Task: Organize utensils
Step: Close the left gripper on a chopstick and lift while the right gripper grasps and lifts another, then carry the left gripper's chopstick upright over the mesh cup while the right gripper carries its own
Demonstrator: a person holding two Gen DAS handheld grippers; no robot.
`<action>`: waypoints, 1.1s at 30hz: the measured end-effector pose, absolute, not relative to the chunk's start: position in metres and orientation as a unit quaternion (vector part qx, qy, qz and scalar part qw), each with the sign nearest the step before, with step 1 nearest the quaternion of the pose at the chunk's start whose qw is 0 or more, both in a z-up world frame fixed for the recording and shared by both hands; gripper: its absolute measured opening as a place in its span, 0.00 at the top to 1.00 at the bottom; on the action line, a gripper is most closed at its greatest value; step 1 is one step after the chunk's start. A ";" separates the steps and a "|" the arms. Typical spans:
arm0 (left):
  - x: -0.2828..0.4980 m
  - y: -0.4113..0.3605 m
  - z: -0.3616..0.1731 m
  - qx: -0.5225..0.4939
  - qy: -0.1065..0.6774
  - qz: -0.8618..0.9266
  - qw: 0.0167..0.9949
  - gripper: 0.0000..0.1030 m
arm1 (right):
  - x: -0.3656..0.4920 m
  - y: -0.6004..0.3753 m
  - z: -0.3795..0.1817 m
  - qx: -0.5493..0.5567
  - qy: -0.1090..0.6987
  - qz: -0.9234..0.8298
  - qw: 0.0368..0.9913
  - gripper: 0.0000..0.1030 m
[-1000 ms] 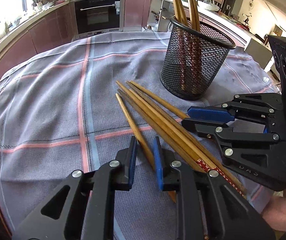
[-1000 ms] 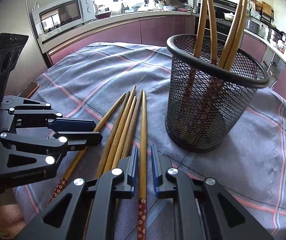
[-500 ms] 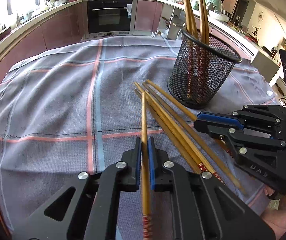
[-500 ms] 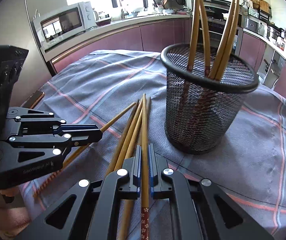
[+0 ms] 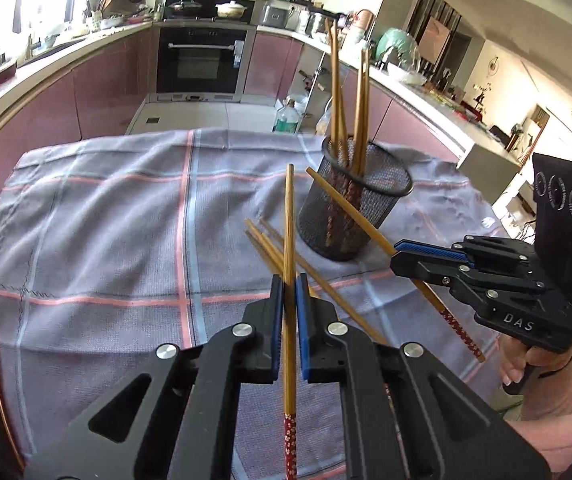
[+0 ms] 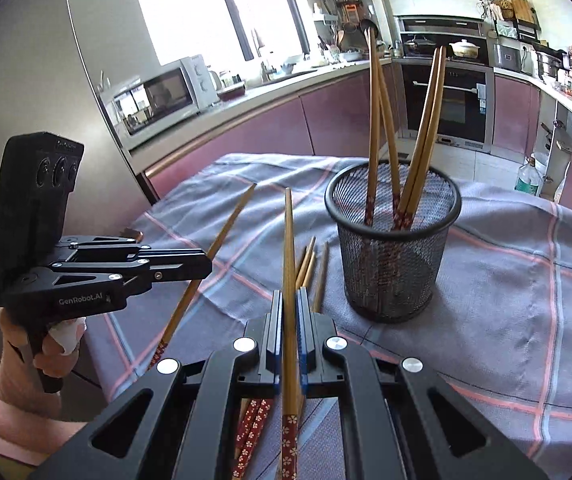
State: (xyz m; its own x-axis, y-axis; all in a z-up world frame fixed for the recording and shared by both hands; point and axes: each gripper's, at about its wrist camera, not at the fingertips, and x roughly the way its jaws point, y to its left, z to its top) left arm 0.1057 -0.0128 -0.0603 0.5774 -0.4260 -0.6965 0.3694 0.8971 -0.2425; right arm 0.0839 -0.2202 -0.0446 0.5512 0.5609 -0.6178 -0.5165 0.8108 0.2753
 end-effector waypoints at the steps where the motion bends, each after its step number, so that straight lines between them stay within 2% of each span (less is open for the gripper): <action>1: 0.104 -0.012 -0.055 -0.037 0.396 -0.227 0.889 0.93 | 0.084 -0.221 -0.042 0.034 0.359 0.309 0.880 0.95; 10: 0.093 -0.010 -0.024 -0.048 0.365 -0.254 0.895 0.93 | 0.080 -0.229 -0.028 0.046 0.338 0.334 0.879 0.95; 28: 0.103 -0.030 -0.023 -0.047 0.371 -0.280 0.884 0.93 | 0.064 -0.229 -0.016 0.055 0.310 0.374 0.872 0.95; 33: 0.106 -0.033 -0.028 -0.053 0.379 -0.289 0.878 0.93 | 0.067 -0.227 -0.025 0.058 0.326 0.376 0.866 0.95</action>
